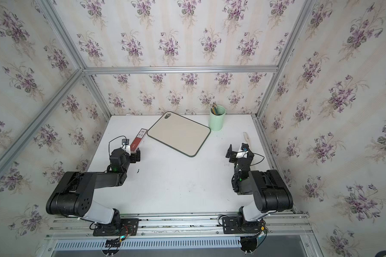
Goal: Align the knife with the edge of the cutting board
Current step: Adjust the distractor at the center of the board.
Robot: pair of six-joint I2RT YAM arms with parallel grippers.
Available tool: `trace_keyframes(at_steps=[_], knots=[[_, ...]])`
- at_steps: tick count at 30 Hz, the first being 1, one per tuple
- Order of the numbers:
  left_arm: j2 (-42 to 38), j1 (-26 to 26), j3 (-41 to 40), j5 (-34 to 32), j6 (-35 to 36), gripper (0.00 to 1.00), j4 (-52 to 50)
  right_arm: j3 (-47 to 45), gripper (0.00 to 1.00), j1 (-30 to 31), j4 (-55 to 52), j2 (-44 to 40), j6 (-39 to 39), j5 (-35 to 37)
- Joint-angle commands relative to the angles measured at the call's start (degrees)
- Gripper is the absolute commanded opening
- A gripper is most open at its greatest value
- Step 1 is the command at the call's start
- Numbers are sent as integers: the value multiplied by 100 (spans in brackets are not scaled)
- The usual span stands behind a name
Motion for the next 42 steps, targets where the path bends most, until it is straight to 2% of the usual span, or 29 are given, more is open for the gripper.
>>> trace_keyframes(at_steps=[1, 22, 24, 25, 27, 28, 29, 30, 32, 33, 35, 36, 39, 42], knots=[[-4, -1, 25, -19, -46, 100, 63, 7, 100, 3, 62, 0, 0, -7], [-12, -11, 7, -49, -32, 100, 93, 25, 100, -5, 26, -7, 7, -34], [-143, -148, -135, -615, -1, 100, 404, 15, 100, 41, 21, -115, 22, 281], [-407, -288, -135, -1010, 24, 100, 172, 10, 100, 123, -324, -387, -20, 379], [-1145, -412, 158, -1175, 76, 100, -878, 135, 100, 410, -894, -1000, -284, 757], [-1492, -424, 454, -1178, -258, 100, -1782, 275, 100, 591, -1425, -1380, -337, 940], [-1732, -399, 839, -1323, -1030, 100, -2776, 448, 100, 678, -2032, -1716, -65, 1008], [-1825, -319, 1154, -1194, -1616, 100, -3446, 579, 100, 689, -2593, -1970, 439, 889], [-1626, 23, 1674, 208, -2124, 100, -4106, 768, 100, 673, -3515, -2345, 1930, 509], [-1412, 137, 1871, 731, -2342, 100, -4225, 785, 100, 671, -3711, -2415, 2208, 31], [-786, 407, 2406, 1888, -2673, 100, -4608, 844, 100, 738, -4005, -2451, 2352, -1424], [-400, 428, 2591, 2064, -2792, 99, -4669, 880, 99, 860, -4187, -2400, 2579, -1628], [525, 420, 3252, 2492, -2961, 99, -4812, 1174, 95, 1514, -5081, -2066, 3348, -1605], [1434, 402, 4075, 3021, -2982, 97, -5032, 1340, 90, 2110, -5230, -1596, 3696, -2093]])
